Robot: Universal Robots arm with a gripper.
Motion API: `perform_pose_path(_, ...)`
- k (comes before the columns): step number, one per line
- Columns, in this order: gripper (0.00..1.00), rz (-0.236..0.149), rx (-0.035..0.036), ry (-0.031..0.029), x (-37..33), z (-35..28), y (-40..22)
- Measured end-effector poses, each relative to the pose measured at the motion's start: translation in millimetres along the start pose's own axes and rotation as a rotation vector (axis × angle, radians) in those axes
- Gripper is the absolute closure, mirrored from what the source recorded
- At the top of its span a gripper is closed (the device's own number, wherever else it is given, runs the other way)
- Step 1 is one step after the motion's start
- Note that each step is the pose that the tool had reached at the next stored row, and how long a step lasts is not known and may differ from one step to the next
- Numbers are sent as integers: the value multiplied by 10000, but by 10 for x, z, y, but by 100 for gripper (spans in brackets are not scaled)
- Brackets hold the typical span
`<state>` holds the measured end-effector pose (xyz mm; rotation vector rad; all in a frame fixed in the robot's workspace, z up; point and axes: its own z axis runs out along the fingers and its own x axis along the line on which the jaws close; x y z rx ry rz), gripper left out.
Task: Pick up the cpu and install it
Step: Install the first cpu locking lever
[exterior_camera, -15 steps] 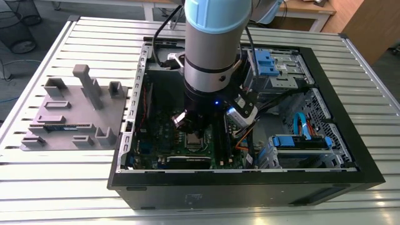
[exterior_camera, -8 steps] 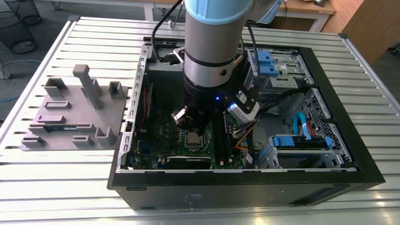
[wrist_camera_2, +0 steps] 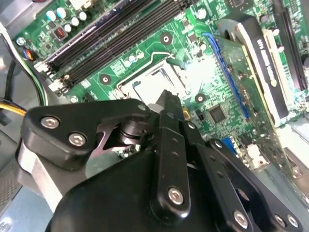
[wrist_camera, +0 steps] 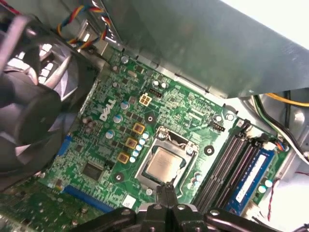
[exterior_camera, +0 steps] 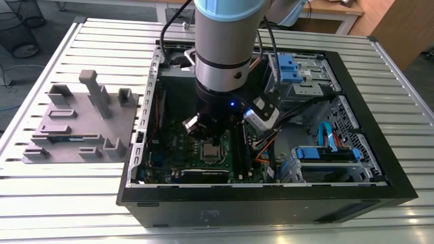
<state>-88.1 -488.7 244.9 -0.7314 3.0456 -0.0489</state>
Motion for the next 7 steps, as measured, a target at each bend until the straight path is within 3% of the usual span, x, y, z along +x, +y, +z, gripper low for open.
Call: perform_pose_path(7,89,0,0,0,0,-14,0)
